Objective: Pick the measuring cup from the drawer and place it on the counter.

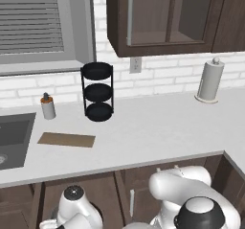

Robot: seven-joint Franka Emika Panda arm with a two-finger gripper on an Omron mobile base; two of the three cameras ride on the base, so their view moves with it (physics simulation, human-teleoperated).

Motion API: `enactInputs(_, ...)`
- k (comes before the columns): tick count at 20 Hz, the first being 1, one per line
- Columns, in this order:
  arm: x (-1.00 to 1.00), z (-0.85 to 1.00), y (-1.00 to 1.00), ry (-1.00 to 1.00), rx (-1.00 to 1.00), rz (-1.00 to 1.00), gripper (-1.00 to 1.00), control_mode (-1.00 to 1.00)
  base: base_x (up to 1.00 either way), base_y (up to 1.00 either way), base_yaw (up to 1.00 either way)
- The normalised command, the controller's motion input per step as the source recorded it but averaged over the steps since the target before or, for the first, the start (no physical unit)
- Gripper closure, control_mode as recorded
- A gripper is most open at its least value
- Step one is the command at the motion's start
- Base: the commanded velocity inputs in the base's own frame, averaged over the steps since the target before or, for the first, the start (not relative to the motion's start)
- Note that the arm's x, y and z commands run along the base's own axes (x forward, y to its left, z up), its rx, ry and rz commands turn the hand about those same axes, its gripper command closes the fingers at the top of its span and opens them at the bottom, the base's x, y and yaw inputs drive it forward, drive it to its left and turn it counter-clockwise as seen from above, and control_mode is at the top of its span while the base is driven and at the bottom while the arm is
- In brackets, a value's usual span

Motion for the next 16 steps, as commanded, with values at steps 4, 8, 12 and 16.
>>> enactInputs(4, 0.00, -0.29, 0.00, 0.00, 0.00, 0.00, -1.00, -1.00, 0.00, 0.00, 0.00)
enactInputs(8, 0.00, -0.29, 0.00, 0.00, 0.00, 0.00, -1.00, -1.00, 0.00, 0.00, 0.00)
enactInputs(12, 0.00, -0.20, 0.03, 0.00, 0.00, 0.00, -1.00, -1.00, 0.00, 0.00, 0.00)
enactInputs(16, 0.00, -0.16, 0.06, 0.00, 0.00, 0.00, -1.00, -1.00, 0.00, 0.00, 0.00)
